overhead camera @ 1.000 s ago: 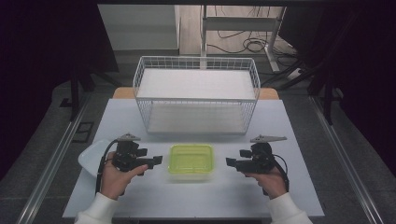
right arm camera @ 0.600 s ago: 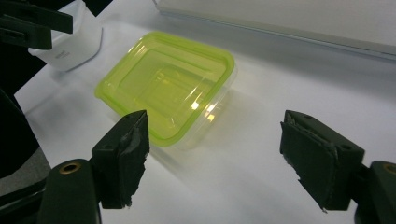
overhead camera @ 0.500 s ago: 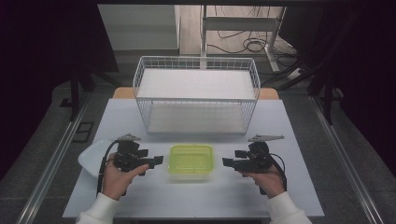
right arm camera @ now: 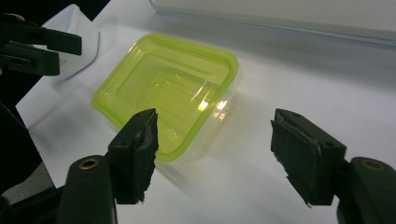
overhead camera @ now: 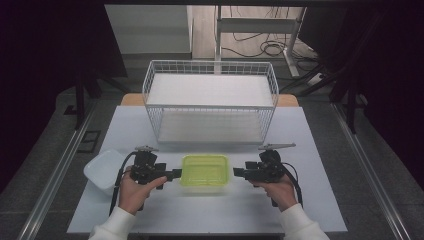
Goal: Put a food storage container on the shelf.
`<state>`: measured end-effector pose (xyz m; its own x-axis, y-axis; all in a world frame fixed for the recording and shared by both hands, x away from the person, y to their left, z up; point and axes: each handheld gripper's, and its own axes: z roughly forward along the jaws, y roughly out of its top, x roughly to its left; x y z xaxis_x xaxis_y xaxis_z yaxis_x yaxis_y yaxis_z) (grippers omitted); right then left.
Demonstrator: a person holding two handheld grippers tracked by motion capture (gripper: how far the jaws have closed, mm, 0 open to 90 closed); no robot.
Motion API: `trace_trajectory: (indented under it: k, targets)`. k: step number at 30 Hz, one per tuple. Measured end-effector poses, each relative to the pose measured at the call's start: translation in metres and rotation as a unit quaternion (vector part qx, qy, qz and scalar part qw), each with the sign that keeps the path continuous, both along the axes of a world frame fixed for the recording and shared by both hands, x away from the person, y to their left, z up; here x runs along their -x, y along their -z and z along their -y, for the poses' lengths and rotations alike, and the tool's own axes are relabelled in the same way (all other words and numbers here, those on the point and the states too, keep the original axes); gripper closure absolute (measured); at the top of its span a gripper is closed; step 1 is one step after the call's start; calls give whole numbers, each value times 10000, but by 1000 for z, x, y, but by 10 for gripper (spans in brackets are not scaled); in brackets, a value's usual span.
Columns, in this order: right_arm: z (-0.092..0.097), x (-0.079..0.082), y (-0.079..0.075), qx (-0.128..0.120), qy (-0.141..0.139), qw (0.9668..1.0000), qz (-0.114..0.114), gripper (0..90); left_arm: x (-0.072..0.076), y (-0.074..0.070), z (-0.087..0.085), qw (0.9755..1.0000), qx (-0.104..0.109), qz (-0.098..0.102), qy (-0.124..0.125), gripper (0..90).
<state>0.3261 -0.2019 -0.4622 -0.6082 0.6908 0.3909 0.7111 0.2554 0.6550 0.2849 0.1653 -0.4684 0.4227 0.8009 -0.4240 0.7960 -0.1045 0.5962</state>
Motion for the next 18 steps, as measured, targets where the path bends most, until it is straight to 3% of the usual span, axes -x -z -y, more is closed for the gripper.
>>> trace_trajectory:
  k: [5, 12, 18]
  targets:
    - [-3, -5, 3, -42, 76, 9999, -121, 343, -10, 4, 3, 9997, 203, -128, -89, 255]
    - [-13, -20, 18, -78, 163, 9990, -408, 361, -27, 21, 9, 9987, 222, -439, -129, 268]
    - [-16, -25, 27, -116, 135, 9980, -601, 396, -32, 28, 9, 9973, 438, -564, -184, 357]
